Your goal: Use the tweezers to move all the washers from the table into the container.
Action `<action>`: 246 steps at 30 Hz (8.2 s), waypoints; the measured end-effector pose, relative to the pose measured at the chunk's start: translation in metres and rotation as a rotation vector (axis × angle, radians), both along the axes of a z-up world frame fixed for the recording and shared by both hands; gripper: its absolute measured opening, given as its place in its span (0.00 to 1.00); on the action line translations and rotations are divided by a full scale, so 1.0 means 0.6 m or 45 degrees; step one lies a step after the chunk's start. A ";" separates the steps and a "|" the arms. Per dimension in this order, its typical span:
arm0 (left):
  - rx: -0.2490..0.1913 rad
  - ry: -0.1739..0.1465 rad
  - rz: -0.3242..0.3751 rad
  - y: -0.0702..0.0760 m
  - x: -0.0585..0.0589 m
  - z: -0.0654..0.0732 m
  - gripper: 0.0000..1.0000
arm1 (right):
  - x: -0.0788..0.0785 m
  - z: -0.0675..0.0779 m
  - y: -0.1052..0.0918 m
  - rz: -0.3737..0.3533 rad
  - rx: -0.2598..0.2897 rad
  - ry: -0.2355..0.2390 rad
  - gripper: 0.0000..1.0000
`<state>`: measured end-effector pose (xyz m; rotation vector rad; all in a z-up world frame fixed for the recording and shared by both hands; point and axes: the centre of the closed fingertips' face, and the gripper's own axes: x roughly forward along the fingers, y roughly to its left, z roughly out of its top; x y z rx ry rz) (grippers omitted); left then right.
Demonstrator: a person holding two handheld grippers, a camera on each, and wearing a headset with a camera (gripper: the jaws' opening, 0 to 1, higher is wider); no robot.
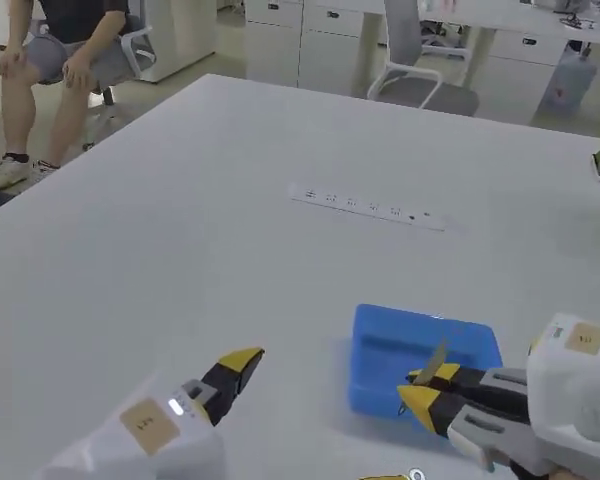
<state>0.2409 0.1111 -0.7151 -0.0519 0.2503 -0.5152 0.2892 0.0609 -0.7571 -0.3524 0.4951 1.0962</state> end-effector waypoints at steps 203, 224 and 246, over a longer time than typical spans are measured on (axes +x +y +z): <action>0.023 0.027 -0.006 0.003 -0.003 -0.009 0.88 | 0.151 -0.079 -0.027 -0.151 -0.018 0.245 0.04; 0.029 0.037 -0.022 0.000 -0.003 -0.011 0.88 | 0.093 0.019 -0.015 -0.102 0.152 0.142 0.04; 0.042 0.042 -0.044 -0.004 -0.005 -0.015 0.88 | -0.010 -0.096 -0.042 -0.109 0.077 0.396 0.04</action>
